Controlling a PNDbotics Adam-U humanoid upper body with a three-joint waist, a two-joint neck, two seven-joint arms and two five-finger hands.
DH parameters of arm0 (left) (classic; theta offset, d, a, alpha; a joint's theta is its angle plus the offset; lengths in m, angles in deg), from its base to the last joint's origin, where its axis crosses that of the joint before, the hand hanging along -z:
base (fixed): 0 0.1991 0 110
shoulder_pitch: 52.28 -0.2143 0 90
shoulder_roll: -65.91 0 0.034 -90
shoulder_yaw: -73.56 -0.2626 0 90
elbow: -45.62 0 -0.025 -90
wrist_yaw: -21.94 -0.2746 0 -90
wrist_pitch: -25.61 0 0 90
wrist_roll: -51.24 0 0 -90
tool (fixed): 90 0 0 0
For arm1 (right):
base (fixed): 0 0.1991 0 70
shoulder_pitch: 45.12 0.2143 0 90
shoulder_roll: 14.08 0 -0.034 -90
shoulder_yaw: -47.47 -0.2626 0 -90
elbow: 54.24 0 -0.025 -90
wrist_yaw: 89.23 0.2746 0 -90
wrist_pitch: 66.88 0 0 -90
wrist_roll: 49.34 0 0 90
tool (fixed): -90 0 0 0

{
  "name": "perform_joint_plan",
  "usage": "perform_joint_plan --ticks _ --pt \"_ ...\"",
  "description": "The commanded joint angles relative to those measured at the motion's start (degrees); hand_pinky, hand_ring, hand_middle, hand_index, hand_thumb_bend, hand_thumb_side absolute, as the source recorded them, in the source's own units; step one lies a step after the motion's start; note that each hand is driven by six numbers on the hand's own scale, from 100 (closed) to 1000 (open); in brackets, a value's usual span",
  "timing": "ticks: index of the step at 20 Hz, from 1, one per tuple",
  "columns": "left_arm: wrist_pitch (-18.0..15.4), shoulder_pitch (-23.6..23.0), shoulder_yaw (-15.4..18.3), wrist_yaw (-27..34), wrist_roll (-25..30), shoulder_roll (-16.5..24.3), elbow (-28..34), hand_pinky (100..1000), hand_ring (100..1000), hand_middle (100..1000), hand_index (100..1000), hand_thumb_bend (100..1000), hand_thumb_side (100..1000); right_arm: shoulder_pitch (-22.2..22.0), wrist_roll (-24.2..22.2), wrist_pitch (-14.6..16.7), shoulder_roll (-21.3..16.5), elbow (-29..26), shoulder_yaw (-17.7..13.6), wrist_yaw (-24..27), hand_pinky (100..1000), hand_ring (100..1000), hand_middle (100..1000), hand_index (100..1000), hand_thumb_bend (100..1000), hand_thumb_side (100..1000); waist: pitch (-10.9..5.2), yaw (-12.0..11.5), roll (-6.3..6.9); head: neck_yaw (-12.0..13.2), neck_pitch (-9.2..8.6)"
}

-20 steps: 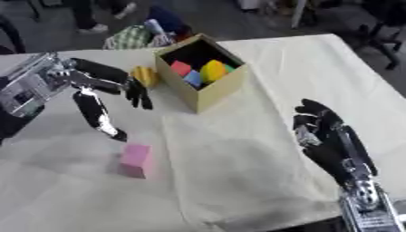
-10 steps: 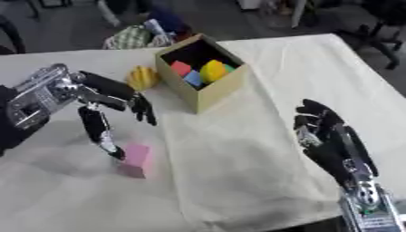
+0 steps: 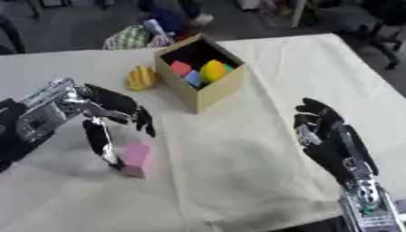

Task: Pick up objects on the table and place them in the box.

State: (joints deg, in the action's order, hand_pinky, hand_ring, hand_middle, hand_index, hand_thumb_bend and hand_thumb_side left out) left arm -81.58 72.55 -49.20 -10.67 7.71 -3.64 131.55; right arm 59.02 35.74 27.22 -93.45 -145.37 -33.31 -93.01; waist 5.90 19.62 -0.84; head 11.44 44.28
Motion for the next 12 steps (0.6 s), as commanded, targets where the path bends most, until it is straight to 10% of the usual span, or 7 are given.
perform_joint_plan --ticks 1,4,12 --pt "-5.9 0.4 1.8 -1.6 4.8 0.7 1.6 685 639 661 792 541 267 0.8 0.0 0.1 -0.8 -0.8 -0.3 -0.2 779 786 774 881 100 427 -0.68 -0.1 0.68 0.0 -0.16" --pt "-5.4 0.2 2.7 -3.8 0.2 0.5 2.2 518 478 477 626 419 100 0.8 0.0 0.1 -0.8 -0.8 -0.3 -0.2 779 786 774 881 100 426 -0.68 -0.1 0.63 0.0 -0.16" --pt "-1.5 3.3 10.7 -3.8 -8.1 1.9 3.6 489 449 437 586 396 100 0.5 0.2 0.0 -0.7 -0.7 -0.5 -0.3 780 786 774 881 100 427 -0.97 -0.5 0.46 -0.5 -0.16"
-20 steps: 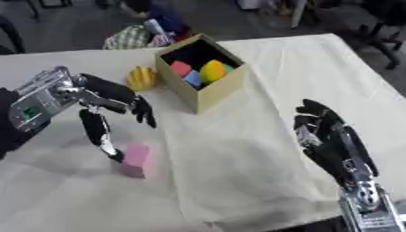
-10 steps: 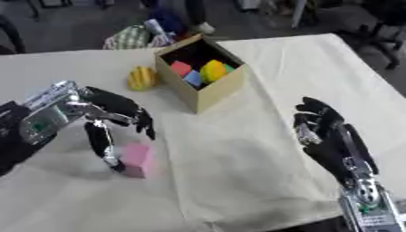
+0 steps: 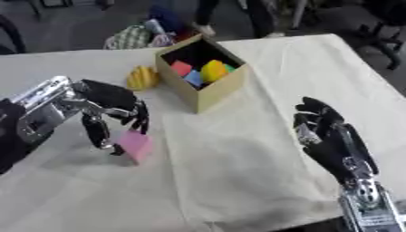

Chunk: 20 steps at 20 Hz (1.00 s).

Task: Pick up objects on the table and place them in the box.

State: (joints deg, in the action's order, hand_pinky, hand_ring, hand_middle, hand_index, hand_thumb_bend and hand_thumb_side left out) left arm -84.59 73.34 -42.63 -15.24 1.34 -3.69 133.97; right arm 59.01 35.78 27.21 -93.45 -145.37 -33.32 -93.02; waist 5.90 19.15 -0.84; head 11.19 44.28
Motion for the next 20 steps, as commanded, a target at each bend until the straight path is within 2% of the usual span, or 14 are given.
perform_joint_plan --ticks 1,4,7,10,13,17,19,20 --pt "2.8 4.4 5.8 0.5 -2.8 1.7 0.5 497 454 440 590 408 100 0.4 0.2 0.0 -0.7 -0.6 -0.5 -0.2 780 786 774 881 100 428 -1.06 -0.1 0.44 -0.3 -0.16" --pt "5.5 10.8 8.6 -3.6 -6.4 -2.1 -5.2 517 467 451 606 419 100 0.2 0.1 0.0 -0.6 -0.5 -0.4 -0.2 780 786 774 881 100 427 -1.25 0.3 0.3 -0.1 -0.16" --pt "6.5 17.3 10.7 -11.4 -11.2 -8.5 -14.8 533 476 458 621 420 100 0.2 -0.1 0.1 -0.4 -0.4 -0.2 -0.1 779 786 774 881 100 429 -1.26 0.9 0.1 0.5 -0.16" --pt "7.2 21.7 13.7 -20.6 -17.6 -15.0 -25.1 567 500 481 655 408 100 0.3 -0.3 0.1 -0.2 -0.4 0.1 0.1 780 786 774 881 100 431 -1.04 1.7 0.06 1.3 -0.16" --pt "8.7 24.1 17.2 -29.0 -24.5 -19.9 -33.2 617 542 525 702 413 100 0.6 -0.8 0.1 0.0 -0.5 0.6 0.3 779 786 774 881 100 431 -0.6 2.8 0.05 2.4 -0.16" --pt "11.1 25.2 20.3 -36.6 -30.7 -23.4 -39.9 665 604 595 764 414 100 0.8 -1.1 0.0 0.1 -0.5 0.9 0.6 779 786 774 881 100 433 -0.19 3.9 0.13 3.3 -0.16" --pt "12.5 25.2 21.0 -38.8 -32.7 -24.3 -41.8 704 658 670 850 463 100 0.8 -1.2 0.0 0.1 -0.5 1.0 0.7 779 786 774 881 100 434 -0.06 4.2 0.18 3.4 -0.16" --pt "13.0 25.2 21.3 -39.7 -33.5 -24.5 -42.5 722 682 705 877 497 132 0.8 -1.2 0.0 0.1 -0.5 1.1 0.7 779 786 774 881 100 434 -0.02 4.3 0.2 3.5 -0.16"
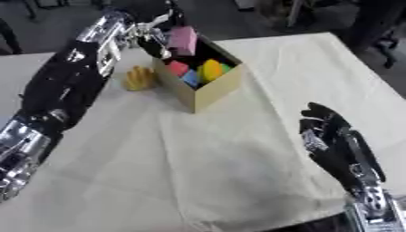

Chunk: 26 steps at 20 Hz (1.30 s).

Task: Pick up objects on the table and place them in the box.

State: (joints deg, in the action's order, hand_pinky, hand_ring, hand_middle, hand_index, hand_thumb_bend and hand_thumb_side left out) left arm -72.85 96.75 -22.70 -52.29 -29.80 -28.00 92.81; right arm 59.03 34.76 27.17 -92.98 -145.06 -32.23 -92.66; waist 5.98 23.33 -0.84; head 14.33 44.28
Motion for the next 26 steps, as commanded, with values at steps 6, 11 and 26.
perform_joint_plan --ticks 6,11,26 --pt "3.1 1.6 2.1 -2.4 -6.9 0.5 -0.8 750 723 770 917 565 482 0.7 -0.1 0.1 -0.4 -0.8 -0.2 0.4 779 785 774 881 100 434 -0.1 0.0 0.3 0.1 -0.16" --pt "2.0 1.9 2.4 5.5 -3.7 5.2 2.9 710 669 705 860 494 435 0.3 0.3 0.1 -0.7 -0.8 -0.7 0.3 780 785 774 881 100 436 -0.57 -0.9 0.59 -0.4 -0.16" --pt "9.2 0.1 6.6 5.2 11.5 7.6 -9.5 695 673 728 865 569 506 0.4 0.3 0.1 -0.6 -0.8 -0.7 0.3 780 785 774 881 100 435 -0.51 -1.5 0.4 -1.1 -0.16"
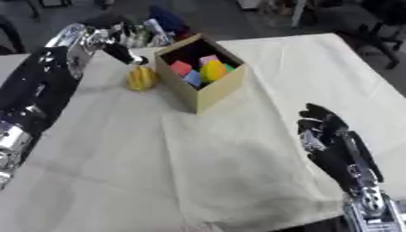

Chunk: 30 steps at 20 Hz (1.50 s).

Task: Pick up objects on the table and place them in the box.

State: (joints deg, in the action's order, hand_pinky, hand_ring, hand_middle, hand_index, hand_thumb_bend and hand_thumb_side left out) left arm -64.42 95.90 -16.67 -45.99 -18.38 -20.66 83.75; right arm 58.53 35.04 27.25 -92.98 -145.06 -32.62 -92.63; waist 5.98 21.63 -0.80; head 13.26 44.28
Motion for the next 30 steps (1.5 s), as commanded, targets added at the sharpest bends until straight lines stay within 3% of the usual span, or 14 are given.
perform_joint_plan --ticks 1,5,9,16,20,24,30 --pt "1.0 0.8 0.6 -1.5 0.1 0.0 -0.7 695 674 729 866 570 510 0.9 0.0 0.1 -0.7 -0.8 -0.3 0.3 780 785 774 881 100 435 -0.41 0.2 0.36 0.0 -0.16" --pt "2.6 0.0 1.0 -2.8 -1.9 -1.1 -1.6 674 652 706 850 567 474 1.1 -0.1 0.1 -0.6 -0.8 -0.2 0.4 780 785 774 881 100 437 0.08 0.7 0.38 0.3 -0.16" --pt "5.1 -0.6 1.3 -3.9 -5.3 -1.6 -2.5 666 642 698 843 533 384 1.3 0.0 0.0 -0.7 -0.8 -0.2 0.5 780 785 774 881 100 436 0.65 1.2 0.37 0.8 -0.16" --pt "8.7 -1.4 2.0 -4.1 -9.6 -1.9 -4.2 632 608 655 810 470 289 1.5 0.0 -0.1 -0.9 -0.8 -0.2 0.7 780 785 774 881 100 438 1.24 1.8 0.49 4.6 -0.16" --pt "8.3 -1.8 1.8 -2.6 -9.6 -2.1 -4.9 539 521 534 700 382 129 1.6 0.0 -0.1 -0.8 -0.9 -0.3 0.7 779 785 774 881 100 436 1.29 1.8 0.44 4.9 -0.16" --pt "7.1 -1.8 1.5 -1.5 -9.4 -1.4 -3.6 462 406 384 555 319 111 1.4 0.1 -0.1 -0.8 -0.8 -0.5 0.7 780 785 774 881 100 436 1.02 1.6 0.34 4.5 -0.16" --pt "3.9 0.4 0.9 0.9 -10.4 3.1 7.8 445 392 353 524 295 100 0.9 0.4 -0.1 -1.2 -0.7 -0.8 0.4 779 785 774 881 100 435 0.11 0.5 0.54 3.6 -0.16"
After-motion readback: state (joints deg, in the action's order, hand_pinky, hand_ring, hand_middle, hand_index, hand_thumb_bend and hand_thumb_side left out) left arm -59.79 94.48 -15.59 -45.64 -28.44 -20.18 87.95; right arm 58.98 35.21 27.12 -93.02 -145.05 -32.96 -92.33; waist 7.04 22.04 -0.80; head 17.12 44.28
